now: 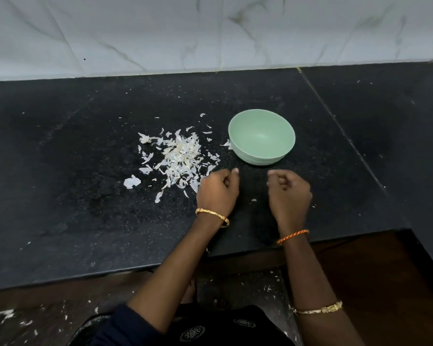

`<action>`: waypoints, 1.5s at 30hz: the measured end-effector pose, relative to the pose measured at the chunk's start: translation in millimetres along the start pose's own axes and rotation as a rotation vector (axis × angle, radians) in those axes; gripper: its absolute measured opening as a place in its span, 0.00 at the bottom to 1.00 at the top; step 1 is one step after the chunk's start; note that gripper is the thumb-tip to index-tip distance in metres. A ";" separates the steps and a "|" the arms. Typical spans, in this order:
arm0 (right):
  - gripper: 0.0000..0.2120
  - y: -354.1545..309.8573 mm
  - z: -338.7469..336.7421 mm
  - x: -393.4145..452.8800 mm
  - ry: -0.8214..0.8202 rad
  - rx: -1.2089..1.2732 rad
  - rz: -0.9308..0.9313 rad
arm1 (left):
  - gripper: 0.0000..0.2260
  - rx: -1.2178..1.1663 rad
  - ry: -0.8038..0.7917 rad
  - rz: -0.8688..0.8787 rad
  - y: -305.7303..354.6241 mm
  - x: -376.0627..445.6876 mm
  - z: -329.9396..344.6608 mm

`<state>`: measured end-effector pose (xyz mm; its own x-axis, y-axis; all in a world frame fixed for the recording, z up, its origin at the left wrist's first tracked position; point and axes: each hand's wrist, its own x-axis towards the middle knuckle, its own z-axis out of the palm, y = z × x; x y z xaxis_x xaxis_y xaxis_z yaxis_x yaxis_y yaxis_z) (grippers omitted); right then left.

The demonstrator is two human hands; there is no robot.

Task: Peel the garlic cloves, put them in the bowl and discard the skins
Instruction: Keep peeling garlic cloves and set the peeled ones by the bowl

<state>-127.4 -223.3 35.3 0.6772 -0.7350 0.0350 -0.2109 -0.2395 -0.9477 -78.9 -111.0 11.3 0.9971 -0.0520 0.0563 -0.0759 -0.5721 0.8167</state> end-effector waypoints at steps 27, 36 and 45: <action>0.08 -17.9 156.9 -1.0 -0.532 -0.408 -0.395 | 0.14 0.218 -0.044 0.048 -106.9 84.9 -117.2; 0.12 -27.3 138.4 22.2 -0.524 -0.267 -0.101 | 0.14 0.247 -0.159 0.234 -96.1 90.5 -102.0; 0.11 -32.3 116.5 24.2 -0.614 -0.435 -0.067 | 0.04 0.205 -0.234 0.184 -85.2 106.7 -94.9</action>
<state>-22.1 -159.4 29.8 0.9426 -0.2552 -0.2152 -0.3285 -0.5939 -0.7344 34.9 9.8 2.2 0.9391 -0.3414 0.0395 -0.2780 -0.6870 0.6714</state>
